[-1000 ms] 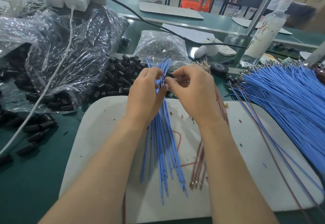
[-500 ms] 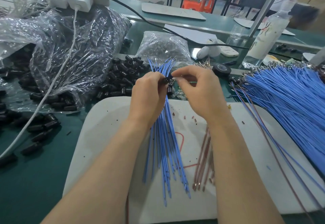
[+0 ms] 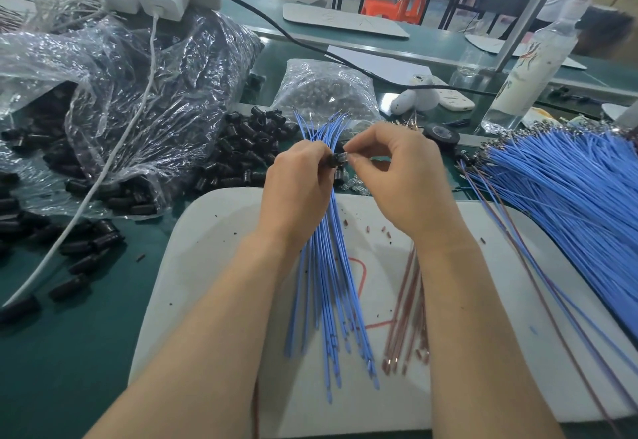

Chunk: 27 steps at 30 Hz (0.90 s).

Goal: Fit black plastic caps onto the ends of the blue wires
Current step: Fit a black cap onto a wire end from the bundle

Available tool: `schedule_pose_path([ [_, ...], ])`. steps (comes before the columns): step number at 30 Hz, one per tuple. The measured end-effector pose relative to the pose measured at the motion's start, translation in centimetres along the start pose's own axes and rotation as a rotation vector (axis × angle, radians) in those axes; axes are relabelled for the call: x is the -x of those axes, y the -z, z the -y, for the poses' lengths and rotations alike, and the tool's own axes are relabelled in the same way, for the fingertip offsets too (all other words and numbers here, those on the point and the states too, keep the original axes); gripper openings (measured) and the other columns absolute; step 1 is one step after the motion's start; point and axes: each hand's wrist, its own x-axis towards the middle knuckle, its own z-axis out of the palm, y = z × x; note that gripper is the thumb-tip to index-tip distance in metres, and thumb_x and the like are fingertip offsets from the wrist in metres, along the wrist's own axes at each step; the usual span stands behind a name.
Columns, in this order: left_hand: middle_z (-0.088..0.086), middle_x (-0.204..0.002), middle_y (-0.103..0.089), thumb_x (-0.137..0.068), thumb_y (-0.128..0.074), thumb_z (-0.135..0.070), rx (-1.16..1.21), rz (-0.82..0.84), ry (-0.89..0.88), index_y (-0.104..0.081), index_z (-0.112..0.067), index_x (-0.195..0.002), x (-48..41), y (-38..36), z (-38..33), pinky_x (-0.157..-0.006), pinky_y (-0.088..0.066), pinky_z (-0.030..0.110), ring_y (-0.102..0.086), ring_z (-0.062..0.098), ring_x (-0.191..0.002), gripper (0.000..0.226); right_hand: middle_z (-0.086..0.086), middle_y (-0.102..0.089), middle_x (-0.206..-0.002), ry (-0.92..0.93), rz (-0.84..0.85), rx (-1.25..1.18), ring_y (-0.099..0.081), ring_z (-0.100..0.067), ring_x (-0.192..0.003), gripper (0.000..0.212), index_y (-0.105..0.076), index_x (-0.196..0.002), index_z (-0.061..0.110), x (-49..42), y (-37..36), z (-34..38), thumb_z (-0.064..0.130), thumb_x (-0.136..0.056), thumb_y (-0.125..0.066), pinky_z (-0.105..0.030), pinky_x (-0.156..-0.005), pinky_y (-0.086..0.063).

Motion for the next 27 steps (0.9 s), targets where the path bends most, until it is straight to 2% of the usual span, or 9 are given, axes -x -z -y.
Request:
schedule_pose_path([
  [3,0.005,-0.087,-0.064,-0.090,-0.057,-0.012,-0.048,0.015,-0.017,-0.068,-0.008,-0.094,0.0,0.0,0.0,-0.071,-0.046,0.038,-0.057,0.026,-0.078,0.012,0.003,-0.070,-0.082,0.018,-0.027,0.034,-0.065,-0.008,-0.079,0.014,-0.073,-0.087,0.014,-0.1,-0.3,-0.1,0.004,-0.084,-0.064,-0.025,-0.077,-0.052],
  [6,0.004,-0.085,-0.061,-0.090,-0.057,-0.013,-0.066,0.029,-0.041,-0.067,-0.009,-0.094,0.0,0.0,0.0,-0.069,-0.043,0.039,-0.056,0.027,-0.078,0.012,0.001,-0.070,-0.082,0.044,-0.057,0.060,-0.064,-0.010,-0.078,0.014,-0.074,-0.086,0.014,0.0,-0.6,-0.3,0.003,-0.083,-0.065,-0.025,-0.076,-0.051],
  [10,0.003,-0.086,-0.063,-0.085,-0.064,-0.008,0.085,0.133,-0.057,-0.068,-0.012,-0.101,0.0,0.1,0.0,-0.076,-0.050,0.038,-0.059,0.021,-0.077,0.017,0.007,-0.068,-0.078,-0.002,-0.077,0.040,-0.064,-0.005,-0.076,0.016,-0.075,-0.086,0.016,-0.3,-0.1,-1.2,0.003,-0.082,-0.065,-0.023,-0.076,-0.052],
  [13,0.002,-0.081,-0.066,-0.084,-0.068,-0.009,0.193,0.187,-0.039,-0.070,-0.011,-0.096,0.0,0.3,0.1,-0.074,-0.050,0.028,-0.060,0.015,-0.073,0.012,0.011,-0.070,-0.080,-0.073,-0.032,0.009,-0.066,-0.001,-0.078,0.014,-0.074,-0.084,0.024,-0.4,0.4,-2.3,0.011,-0.083,-0.068,-0.023,-0.078,-0.053],
  [17,-0.002,-0.077,-0.062,-0.085,-0.067,-0.008,0.163,0.213,-0.074,-0.071,-0.008,-0.095,0.0,0.5,0.1,-0.068,-0.044,0.015,-0.054,0.005,-0.066,0.011,0.014,-0.070,-0.078,-0.104,0.056,-0.054,-0.064,0.004,-0.075,0.018,-0.071,-0.079,0.029,-0.4,1.0,-2.9,0.011,-0.082,-0.071,-0.018,-0.077,-0.052],
  [22,0.003,-0.082,-0.063,-0.085,-0.066,-0.006,0.149,0.234,-0.087,-0.070,-0.010,-0.095,0.1,0.8,-0.2,-0.070,-0.044,0.016,-0.055,0.012,-0.071,0.011,0.001,-0.073,-0.079,-0.160,0.102,-0.143,-0.067,-0.009,-0.076,0.017,-0.072,-0.079,0.025,-0.2,1.5,-3.1,0.009,-0.081,-0.072,-0.027,-0.077,-0.053],
  [24,0.003,-0.082,-0.062,-0.085,-0.066,-0.005,0.136,0.240,-0.085,-0.070,-0.010,-0.095,0.1,0.9,-0.2,-0.069,-0.043,0.016,-0.054,0.013,-0.071,0.011,0.000,-0.073,-0.078,-0.164,0.106,-0.139,-0.067,-0.011,-0.076,0.017,-0.072,-0.078,0.026,-0.2,1.4,-3.1,0.009,-0.081,-0.072,-0.026,-0.075,-0.052],
  [27,0.004,-0.082,-0.063,-0.084,-0.065,-0.004,0.136,0.223,-0.085,-0.069,-0.009,-0.093,0.1,0.9,-0.3,-0.070,-0.045,0.019,-0.055,0.014,-0.072,0.011,0.006,-0.071,-0.074,-0.149,0.101,-0.132,-0.065,-0.005,-0.071,0.018,-0.071,-0.078,0.028,-0.2,1.3,-3.1,0.010,-0.081,-0.073,-0.020,-0.071,-0.051],
])
